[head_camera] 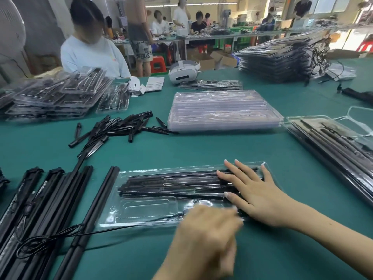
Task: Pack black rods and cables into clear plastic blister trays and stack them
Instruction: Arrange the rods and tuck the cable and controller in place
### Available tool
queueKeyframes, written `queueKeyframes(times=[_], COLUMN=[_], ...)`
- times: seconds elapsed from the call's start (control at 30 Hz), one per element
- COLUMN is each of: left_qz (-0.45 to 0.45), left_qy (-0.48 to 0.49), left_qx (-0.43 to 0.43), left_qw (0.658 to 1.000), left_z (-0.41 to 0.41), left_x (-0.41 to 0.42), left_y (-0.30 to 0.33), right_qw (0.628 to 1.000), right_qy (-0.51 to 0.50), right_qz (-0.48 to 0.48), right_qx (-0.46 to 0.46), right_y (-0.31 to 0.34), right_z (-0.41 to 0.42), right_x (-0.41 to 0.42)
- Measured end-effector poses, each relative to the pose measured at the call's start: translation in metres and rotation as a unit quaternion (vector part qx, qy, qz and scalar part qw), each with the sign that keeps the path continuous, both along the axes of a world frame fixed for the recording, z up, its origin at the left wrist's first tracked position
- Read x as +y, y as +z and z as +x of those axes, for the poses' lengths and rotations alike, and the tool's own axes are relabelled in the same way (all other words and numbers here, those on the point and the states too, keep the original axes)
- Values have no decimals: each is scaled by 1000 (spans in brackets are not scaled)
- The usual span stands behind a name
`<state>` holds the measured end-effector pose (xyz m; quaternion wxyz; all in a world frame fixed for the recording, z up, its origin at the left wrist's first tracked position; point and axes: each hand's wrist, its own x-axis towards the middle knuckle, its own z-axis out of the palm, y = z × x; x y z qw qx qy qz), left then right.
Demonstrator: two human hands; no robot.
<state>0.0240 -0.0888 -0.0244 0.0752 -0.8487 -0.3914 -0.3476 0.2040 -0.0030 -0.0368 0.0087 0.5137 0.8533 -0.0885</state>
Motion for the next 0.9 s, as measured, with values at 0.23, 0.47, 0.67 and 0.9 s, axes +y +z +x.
queueKeyframes(times=[0.23,0.47,0.67,0.9], left_qz=[-271,-278,-282,-191], left_qy=[254,243,161,188], left_qx=[158,99,-132,-97], left_qw=[915,924,937,958], left_z=[-68,-78,-81,-182], left_x=[73,72,65,-2], left_y=[5,-30,-11,35], right_qw=[1000,1000,999,999], right_qy=[-4,-7,-1,-4], right_qz=[-7,-14,-11,-11], right_qx=[-9,-12,-31,-42], right_y=[2,5,3,3], right_z=[0,1,0,0], right_x=[0,-2,-2,-2])
